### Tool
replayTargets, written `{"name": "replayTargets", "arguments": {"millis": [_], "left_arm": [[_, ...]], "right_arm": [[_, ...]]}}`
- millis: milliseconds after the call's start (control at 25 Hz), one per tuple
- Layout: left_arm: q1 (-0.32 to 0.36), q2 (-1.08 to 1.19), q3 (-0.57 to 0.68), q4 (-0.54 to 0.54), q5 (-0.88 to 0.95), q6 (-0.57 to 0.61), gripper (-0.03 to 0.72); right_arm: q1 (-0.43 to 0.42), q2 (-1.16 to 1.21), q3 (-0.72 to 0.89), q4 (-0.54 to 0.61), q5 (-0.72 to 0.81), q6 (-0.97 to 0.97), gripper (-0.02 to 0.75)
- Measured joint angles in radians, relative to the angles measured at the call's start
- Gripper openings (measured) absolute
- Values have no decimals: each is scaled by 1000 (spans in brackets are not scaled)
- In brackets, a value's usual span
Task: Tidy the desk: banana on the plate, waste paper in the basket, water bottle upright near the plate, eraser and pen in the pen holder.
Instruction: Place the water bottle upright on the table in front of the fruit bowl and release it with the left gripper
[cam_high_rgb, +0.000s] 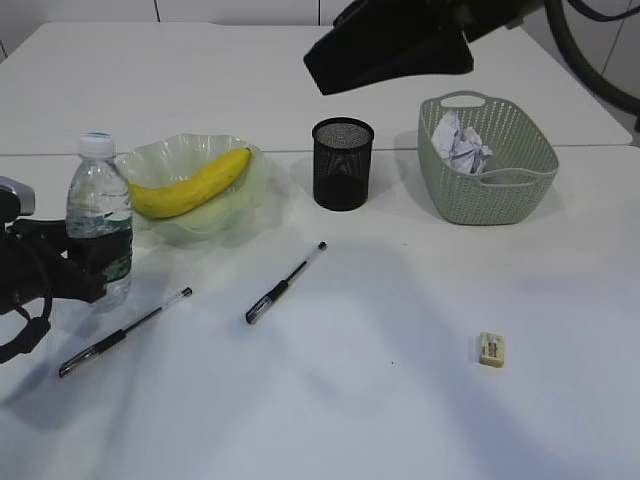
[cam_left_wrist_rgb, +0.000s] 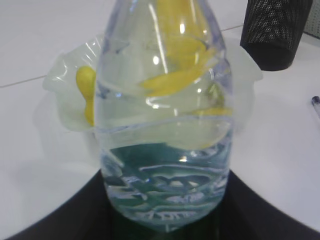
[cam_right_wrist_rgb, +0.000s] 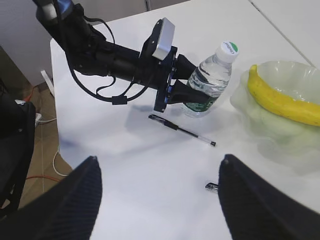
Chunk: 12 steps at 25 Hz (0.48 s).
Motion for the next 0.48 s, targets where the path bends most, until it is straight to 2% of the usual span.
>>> {"name": "replayTargets", "arguments": {"millis": [480], "left_arm": [[0,71,-55,4,-26,0,356]], "right_arm": [[0,0,0,0,7,11,537]]}}
